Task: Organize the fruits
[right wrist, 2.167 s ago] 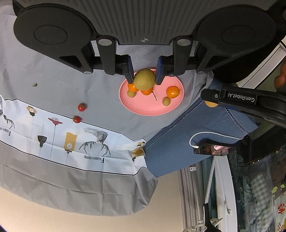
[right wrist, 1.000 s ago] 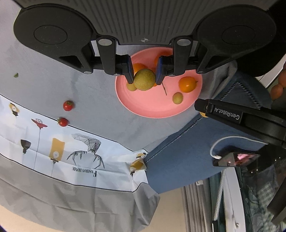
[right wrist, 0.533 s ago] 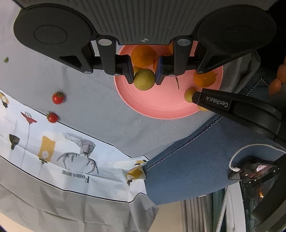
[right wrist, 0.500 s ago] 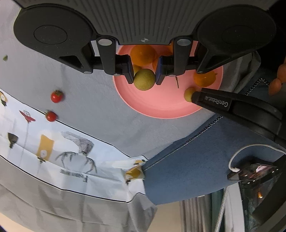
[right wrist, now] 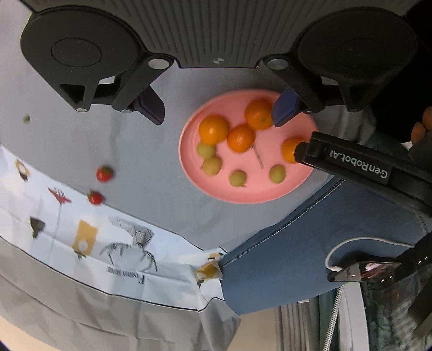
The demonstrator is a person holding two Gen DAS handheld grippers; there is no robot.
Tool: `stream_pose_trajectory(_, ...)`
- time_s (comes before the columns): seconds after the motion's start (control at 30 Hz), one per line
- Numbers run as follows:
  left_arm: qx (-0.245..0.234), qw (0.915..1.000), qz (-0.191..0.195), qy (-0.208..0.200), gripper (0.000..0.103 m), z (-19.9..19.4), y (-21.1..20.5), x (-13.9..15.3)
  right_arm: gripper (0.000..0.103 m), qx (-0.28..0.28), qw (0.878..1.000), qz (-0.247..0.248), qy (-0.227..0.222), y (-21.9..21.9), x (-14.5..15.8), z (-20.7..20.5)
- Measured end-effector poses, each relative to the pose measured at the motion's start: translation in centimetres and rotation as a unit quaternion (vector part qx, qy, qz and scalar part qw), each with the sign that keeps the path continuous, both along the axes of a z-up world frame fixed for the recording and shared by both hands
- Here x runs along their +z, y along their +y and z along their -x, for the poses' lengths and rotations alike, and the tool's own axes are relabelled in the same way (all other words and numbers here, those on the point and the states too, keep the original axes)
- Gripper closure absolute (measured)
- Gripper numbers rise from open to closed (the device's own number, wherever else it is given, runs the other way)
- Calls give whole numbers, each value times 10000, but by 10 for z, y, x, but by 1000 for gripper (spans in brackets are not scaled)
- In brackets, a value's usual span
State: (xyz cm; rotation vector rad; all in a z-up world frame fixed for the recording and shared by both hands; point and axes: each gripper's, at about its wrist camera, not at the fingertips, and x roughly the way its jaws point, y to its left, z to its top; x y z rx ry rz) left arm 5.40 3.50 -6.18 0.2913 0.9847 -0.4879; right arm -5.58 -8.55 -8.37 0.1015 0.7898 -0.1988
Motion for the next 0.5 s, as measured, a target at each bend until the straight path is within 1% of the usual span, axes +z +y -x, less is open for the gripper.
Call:
stream_pose_trajectory(0.13,267,9996,-23,-10,0,17,21,10,11,-148,9998,-136,-77,10,15,22)
stream_pose_trajectory(0.27,552,9982,-31,-216,0,39,39,23,8,-209,9993,-36,-301,21,34,42)
stream_pose_trajectory(0.37,500,9984,46,-277,0,56,47,33,7,-249,9984,78,-504,28,49,58)
stream_pose_trajectory(0.5,346,9976,125,-579,0,83,52,49,6,-256,9970,165,-711,38,64,79)
